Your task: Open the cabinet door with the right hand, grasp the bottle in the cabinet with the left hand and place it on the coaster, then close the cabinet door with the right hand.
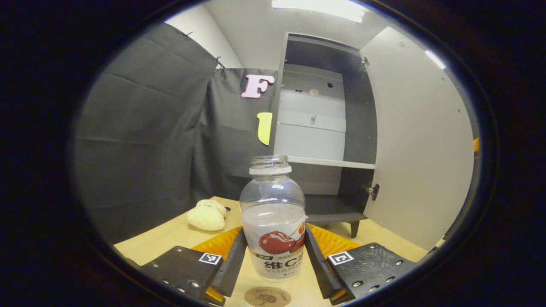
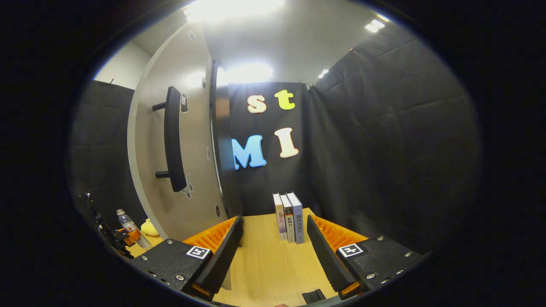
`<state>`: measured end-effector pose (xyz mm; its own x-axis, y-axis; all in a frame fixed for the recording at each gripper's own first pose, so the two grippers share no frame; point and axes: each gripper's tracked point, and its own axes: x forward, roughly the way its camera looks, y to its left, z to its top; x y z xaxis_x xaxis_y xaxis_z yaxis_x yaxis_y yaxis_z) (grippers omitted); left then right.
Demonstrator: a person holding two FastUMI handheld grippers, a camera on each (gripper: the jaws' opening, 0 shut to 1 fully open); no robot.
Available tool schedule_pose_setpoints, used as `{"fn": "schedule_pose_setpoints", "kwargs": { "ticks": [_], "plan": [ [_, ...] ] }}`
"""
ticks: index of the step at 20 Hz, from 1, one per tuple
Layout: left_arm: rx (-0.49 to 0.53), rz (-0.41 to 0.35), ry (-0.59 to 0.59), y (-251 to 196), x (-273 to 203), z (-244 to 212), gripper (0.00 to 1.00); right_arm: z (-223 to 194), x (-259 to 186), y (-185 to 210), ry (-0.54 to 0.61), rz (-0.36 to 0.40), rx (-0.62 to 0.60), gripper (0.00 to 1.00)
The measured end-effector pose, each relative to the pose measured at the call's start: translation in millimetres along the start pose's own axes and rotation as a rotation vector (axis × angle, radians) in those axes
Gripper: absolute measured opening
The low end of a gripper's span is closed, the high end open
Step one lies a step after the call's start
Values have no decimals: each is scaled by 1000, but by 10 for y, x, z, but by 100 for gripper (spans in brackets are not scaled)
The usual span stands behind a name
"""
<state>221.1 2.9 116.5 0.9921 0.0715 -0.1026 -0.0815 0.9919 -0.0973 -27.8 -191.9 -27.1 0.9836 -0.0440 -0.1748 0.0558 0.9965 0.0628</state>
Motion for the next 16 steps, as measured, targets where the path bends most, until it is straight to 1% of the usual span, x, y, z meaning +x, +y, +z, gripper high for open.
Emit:
{"fn": "schedule_pose_setpoints", "kwargs": {
  "ticks": [1, 3, 4, 6, 7, 8, 10, 11, 13, 16],
  "plan": [
    [-4, 2, 11, -5, -2, -11, 79, -18, 1, 1, 4, 1, -1, 93],
    [-1, 5, 38, -12, -2, -37, 79, -34, 23, 10, 12, 0, -14, 93],
    [11, 4, 53, -6, -10, -42, 76, -42, 27, 16, 17, 1, -22, 93],
    [44, 7, 86, 15, 16, -105, 79, -37, 46, 30, 25, 2, -36, 93],
    [49, 8, 104, 34, 29, -133, 76, -31, 50, 16, 24, 1, -40, 93],
    [48, 10, 124, 60, 65, -177, 80, -18, 50, 9, 23, 0, -43, 93],
    [40, 28, 156, 102, 94, -232, 80, -13, 80, 13, 26, 2, -50, 93],
    [41, 37, 169, 120, 101, -242, 76, -32, 88, 12, 30, 3, -55, 93],
    [49, 48, 188, 125, 17, -350, 76, -60, 109, 23, 40, 10, -60, 93],
    [29, 51, 209, 80, -101, -467, 78, -101, 156, 89, 55, 27, -62, 93]
  ]
}}
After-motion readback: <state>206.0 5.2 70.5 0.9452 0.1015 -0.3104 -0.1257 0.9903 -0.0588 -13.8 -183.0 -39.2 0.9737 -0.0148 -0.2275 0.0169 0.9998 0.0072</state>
